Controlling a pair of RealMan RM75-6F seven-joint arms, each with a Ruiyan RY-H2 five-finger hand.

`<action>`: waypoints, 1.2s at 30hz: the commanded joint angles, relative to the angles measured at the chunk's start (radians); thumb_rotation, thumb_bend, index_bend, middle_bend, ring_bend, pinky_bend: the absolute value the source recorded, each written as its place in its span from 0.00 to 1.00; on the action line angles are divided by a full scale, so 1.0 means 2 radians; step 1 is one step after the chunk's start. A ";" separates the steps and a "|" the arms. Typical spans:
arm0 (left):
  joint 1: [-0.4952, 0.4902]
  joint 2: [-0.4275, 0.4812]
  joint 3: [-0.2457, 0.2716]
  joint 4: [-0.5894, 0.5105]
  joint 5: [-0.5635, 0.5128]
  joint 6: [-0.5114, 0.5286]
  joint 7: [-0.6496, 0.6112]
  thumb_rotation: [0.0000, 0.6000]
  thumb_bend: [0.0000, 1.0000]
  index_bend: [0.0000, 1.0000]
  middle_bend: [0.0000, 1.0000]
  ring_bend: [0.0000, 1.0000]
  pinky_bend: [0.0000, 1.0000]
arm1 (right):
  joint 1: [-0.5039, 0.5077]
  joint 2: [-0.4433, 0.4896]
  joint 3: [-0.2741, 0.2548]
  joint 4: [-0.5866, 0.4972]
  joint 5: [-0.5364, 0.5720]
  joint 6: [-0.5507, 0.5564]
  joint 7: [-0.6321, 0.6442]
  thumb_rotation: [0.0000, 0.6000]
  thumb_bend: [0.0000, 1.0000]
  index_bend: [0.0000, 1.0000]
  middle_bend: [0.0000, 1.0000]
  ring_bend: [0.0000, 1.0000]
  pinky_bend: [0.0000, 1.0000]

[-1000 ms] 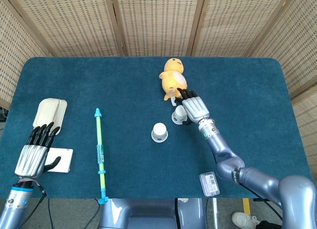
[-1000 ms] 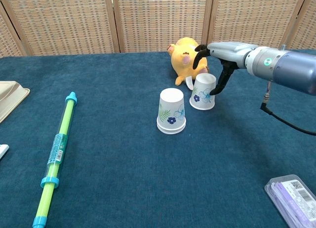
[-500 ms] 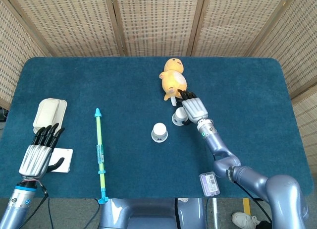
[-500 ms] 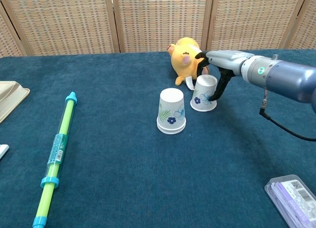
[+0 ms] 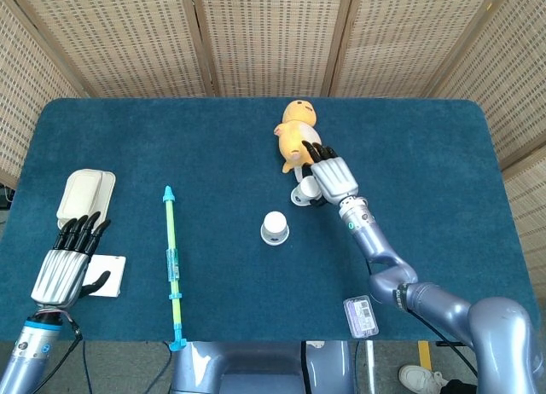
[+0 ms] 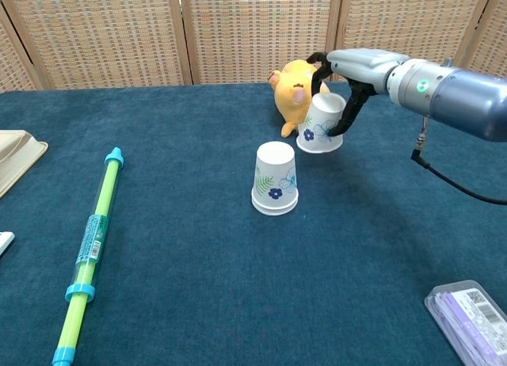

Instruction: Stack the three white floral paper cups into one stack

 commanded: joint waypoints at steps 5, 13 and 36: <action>0.005 0.004 -0.001 -0.005 0.009 0.002 -0.002 1.00 0.26 0.06 0.00 0.00 0.04 | -0.016 0.064 0.013 -0.122 0.010 0.043 -0.051 1.00 0.27 0.49 0.06 0.00 0.17; 0.012 0.011 0.001 -0.012 0.025 0.006 -0.006 1.00 0.26 0.06 0.00 0.00 0.04 | -0.026 0.102 0.016 -0.237 0.033 0.069 -0.105 1.00 0.27 0.49 0.06 0.00 0.17; 0.018 0.023 -0.010 -0.021 0.033 -0.007 -0.021 1.00 0.26 0.06 0.00 0.00 0.04 | -0.011 0.081 -0.014 -0.297 0.076 0.083 -0.172 1.00 0.27 0.49 0.05 0.00 0.16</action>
